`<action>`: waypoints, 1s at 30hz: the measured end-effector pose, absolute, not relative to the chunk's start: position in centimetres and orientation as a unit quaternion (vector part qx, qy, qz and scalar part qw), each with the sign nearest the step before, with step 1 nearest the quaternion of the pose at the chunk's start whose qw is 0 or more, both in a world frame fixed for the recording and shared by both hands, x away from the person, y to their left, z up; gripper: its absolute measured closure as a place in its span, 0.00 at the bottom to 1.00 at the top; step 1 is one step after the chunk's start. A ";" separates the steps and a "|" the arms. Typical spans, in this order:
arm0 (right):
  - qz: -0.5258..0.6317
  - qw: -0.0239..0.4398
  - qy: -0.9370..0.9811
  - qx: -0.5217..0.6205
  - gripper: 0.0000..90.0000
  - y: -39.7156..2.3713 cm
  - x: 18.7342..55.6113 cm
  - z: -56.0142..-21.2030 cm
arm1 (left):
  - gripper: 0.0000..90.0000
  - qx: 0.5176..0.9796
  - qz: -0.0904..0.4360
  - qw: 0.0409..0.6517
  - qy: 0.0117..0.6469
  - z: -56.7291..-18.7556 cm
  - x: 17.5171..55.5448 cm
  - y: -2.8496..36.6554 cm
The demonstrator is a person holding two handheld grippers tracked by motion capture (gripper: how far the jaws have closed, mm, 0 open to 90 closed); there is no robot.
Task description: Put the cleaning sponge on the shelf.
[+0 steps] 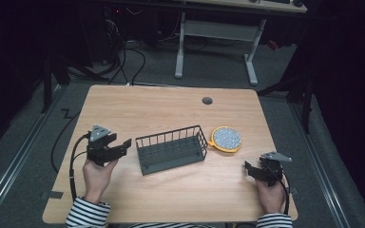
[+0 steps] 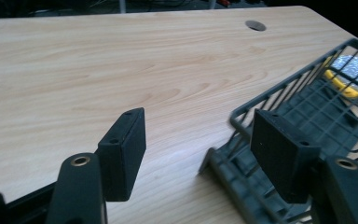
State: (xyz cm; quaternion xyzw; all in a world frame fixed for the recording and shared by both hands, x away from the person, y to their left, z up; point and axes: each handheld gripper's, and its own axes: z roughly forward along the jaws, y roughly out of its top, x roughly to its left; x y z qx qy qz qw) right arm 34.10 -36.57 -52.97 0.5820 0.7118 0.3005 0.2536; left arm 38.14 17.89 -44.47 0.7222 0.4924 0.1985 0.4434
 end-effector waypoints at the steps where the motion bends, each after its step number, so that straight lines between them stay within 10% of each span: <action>1: 0.301 0.255 0.712 0.581 0.37 -36.6 34.1 -53.0 | 0.41 0.720 0.197 0.442 0.497 -44.7 38.1 18.3; 30: 0.330 0.226 0.715 0.574 0.51 -36.4 34.7 -51.3 | 0.39 0.729 0.213 0.344 0.553 -52.9 38.3 20.5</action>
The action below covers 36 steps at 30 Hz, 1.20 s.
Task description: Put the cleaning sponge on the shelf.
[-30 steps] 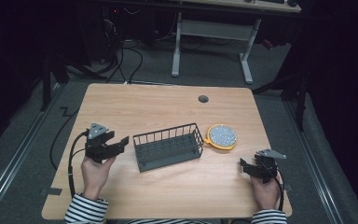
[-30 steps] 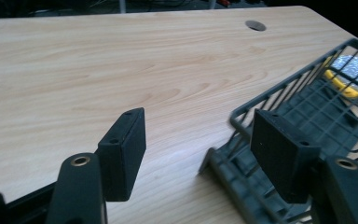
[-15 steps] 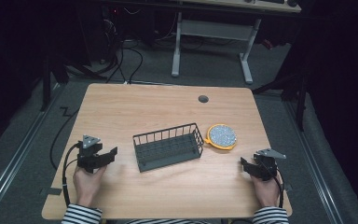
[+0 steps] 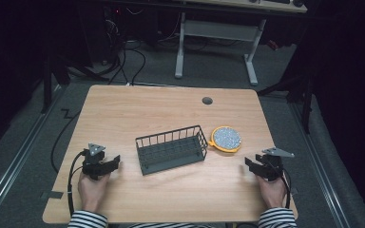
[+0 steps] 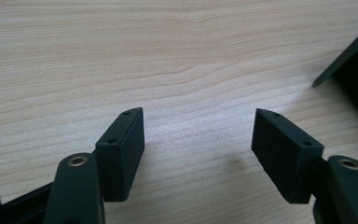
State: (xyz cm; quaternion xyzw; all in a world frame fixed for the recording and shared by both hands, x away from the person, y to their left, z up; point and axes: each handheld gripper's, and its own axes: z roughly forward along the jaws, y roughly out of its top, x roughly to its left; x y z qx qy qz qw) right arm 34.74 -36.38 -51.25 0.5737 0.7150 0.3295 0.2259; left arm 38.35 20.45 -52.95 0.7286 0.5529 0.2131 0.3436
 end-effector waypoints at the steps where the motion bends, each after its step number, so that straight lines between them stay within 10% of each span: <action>1: 0.332 0.224 0.716 0.572 0.51 -36.4 34.8 -51.1 | 0.39 0.730 0.215 0.340 0.552 -53.0 38.4 20.4; 36: 0.319 0.173 0.723 0.588 0.48 -34.4 45.4 -47.3 | 0.36 0.739 0.233 0.335 0.536 -53.7 38.4 19.8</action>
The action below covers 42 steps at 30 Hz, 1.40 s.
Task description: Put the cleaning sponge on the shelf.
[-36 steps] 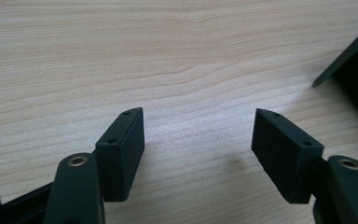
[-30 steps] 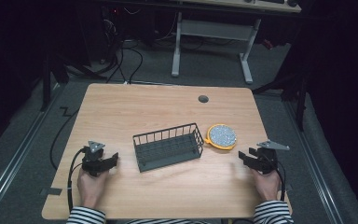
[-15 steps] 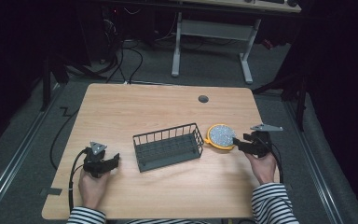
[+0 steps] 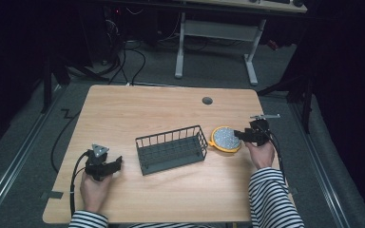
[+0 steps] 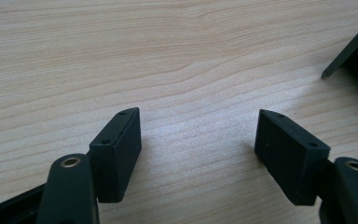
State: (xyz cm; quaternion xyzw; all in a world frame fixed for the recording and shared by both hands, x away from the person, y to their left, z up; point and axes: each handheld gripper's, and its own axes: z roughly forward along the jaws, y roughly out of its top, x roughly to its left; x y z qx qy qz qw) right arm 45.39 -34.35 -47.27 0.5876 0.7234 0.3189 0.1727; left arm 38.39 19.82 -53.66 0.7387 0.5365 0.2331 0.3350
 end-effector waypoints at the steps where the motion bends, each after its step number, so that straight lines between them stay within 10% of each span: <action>1: 0.321 0.171 0.718 0.594 0.48 -34.4 45.7 -47.5 | 0.36 0.738 0.234 0.334 0.538 -53.7 38.4 19.8; 29: 0.306 0.108 0.710 0.625 0.56 -35.0 47.1 -49.6 | 0.34 0.737 0.234 0.332 0.540 -53.7 38.4 19.8; 42: 0.294 0.099 0.723 0.618 0.84 -34.9 47.3 -49.7 | 0.34 0.737 0.234 0.332 0.540 -53.7 38.4 19.8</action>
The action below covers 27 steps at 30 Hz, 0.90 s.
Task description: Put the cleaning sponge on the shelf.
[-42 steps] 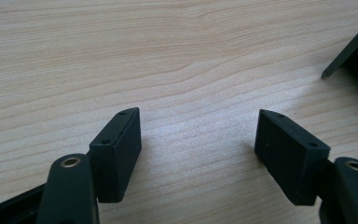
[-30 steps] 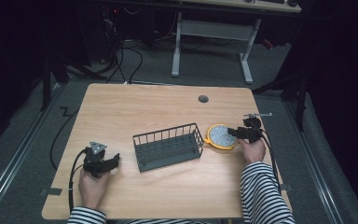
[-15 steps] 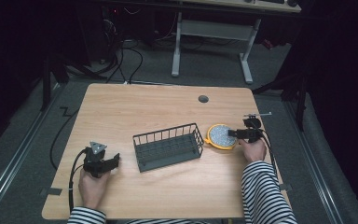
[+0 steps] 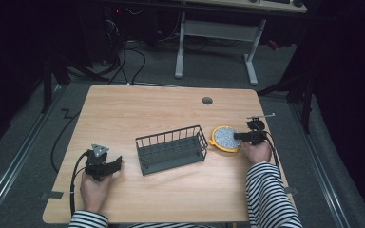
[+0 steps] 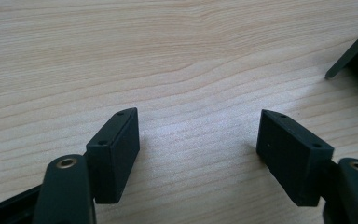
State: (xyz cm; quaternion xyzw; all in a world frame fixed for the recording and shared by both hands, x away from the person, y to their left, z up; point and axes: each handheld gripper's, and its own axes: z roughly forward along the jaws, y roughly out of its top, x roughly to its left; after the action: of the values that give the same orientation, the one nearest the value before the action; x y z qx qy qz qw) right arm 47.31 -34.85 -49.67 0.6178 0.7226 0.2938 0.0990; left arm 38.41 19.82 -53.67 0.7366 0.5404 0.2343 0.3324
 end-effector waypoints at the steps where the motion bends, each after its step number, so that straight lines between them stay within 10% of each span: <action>1: 0.294 0.099 0.723 0.618 0.84 -34.9 47.3 -49.7 | 0.34 0.737 0.234 0.332 0.540 -53.7 38.4 19.8; 27: 0.342 0.105 0.718 0.596 0.98 -35.9 46.2 -47.9 | 0.34 0.738 0.234 0.331 0.539 -53.7 38.4 19.8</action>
State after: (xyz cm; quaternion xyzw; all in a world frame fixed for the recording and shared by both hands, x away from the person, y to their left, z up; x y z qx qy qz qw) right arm 46.20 -35.86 -47.86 0.5964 0.7184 0.3422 0.1053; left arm 38.39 19.77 -53.65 0.7384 0.5389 0.2337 0.3313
